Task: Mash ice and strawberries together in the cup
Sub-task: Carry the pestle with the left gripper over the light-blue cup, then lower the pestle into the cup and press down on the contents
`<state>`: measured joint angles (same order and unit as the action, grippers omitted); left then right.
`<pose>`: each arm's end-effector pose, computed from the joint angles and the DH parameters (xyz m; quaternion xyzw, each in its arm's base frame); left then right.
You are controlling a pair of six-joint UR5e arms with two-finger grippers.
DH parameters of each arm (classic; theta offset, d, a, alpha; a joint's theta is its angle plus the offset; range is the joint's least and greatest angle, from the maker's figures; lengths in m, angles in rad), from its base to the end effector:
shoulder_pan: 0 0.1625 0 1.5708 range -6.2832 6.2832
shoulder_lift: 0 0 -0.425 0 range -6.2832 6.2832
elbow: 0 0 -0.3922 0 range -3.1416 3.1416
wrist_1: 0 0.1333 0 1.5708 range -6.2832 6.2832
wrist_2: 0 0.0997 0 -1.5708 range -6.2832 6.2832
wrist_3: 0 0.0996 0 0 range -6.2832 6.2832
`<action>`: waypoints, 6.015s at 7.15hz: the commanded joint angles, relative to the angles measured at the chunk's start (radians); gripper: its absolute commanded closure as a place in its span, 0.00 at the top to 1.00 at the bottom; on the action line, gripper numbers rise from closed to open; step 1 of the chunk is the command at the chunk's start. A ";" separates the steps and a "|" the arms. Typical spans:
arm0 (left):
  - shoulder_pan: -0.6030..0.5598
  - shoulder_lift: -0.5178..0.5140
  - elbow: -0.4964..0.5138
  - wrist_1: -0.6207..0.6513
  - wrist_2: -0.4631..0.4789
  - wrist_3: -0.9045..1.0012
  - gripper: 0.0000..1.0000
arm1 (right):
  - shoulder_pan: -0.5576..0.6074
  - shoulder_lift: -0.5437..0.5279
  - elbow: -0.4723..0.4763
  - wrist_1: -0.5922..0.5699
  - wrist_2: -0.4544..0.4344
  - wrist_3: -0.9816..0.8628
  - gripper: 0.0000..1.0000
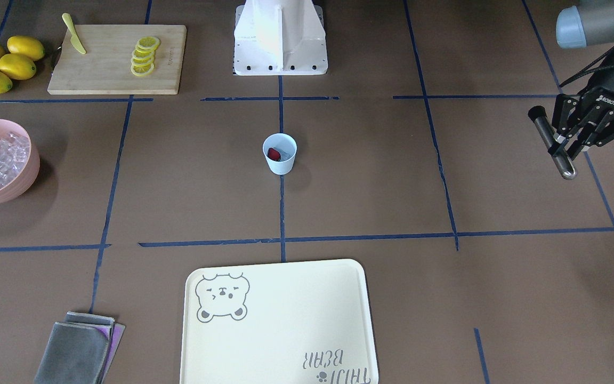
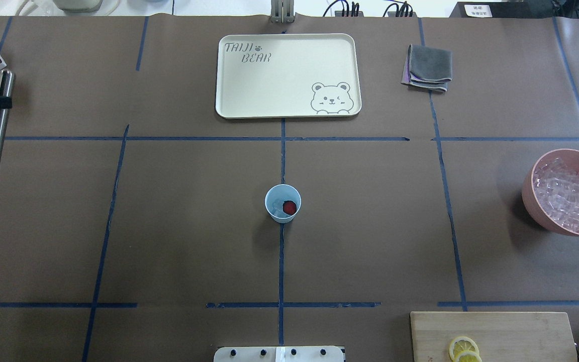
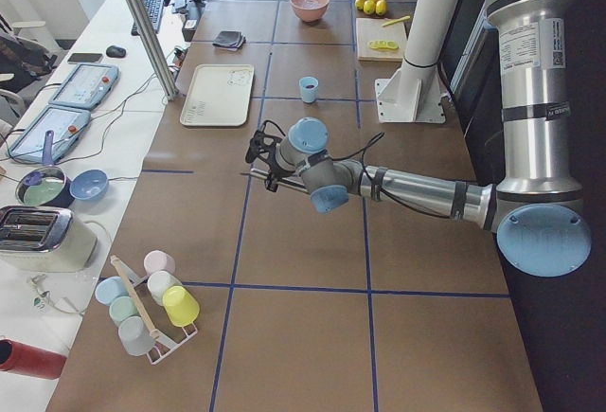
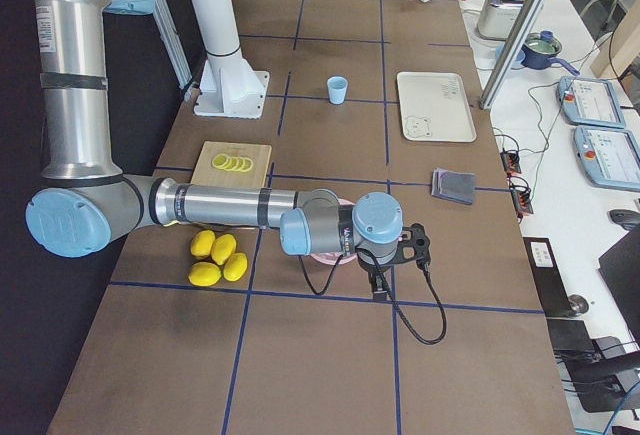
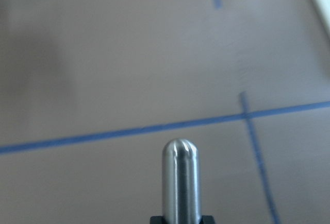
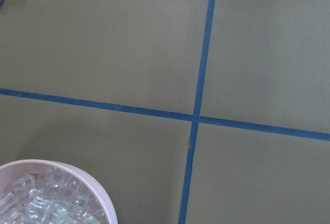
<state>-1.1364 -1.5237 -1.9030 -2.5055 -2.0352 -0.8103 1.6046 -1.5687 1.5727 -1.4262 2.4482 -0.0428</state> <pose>0.1191 -0.4675 0.4137 0.3429 0.4782 -0.0196 0.8083 0.0736 -0.4989 0.6341 0.0834 -0.4207 -0.0356 0.9027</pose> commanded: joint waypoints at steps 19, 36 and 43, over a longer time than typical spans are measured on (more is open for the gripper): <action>0.922 -0.467 0.218 -0.652 1.256 0.296 0.00 | 0.000 0.001 0.013 0.004 0.011 0.049 1.00; 0.954 -0.673 0.550 -0.723 1.328 0.293 0.00 | -0.002 -0.001 0.010 0.004 0.009 0.047 1.00; 0.954 -0.667 0.446 -0.716 1.325 0.302 0.00 | -0.002 -0.001 0.016 0.004 0.009 0.047 1.00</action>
<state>-0.1813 -2.1971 -1.3975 -3.2290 -0.7080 -0.5156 1.6030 -1.5706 1.5882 -1.4220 2.4574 0.0046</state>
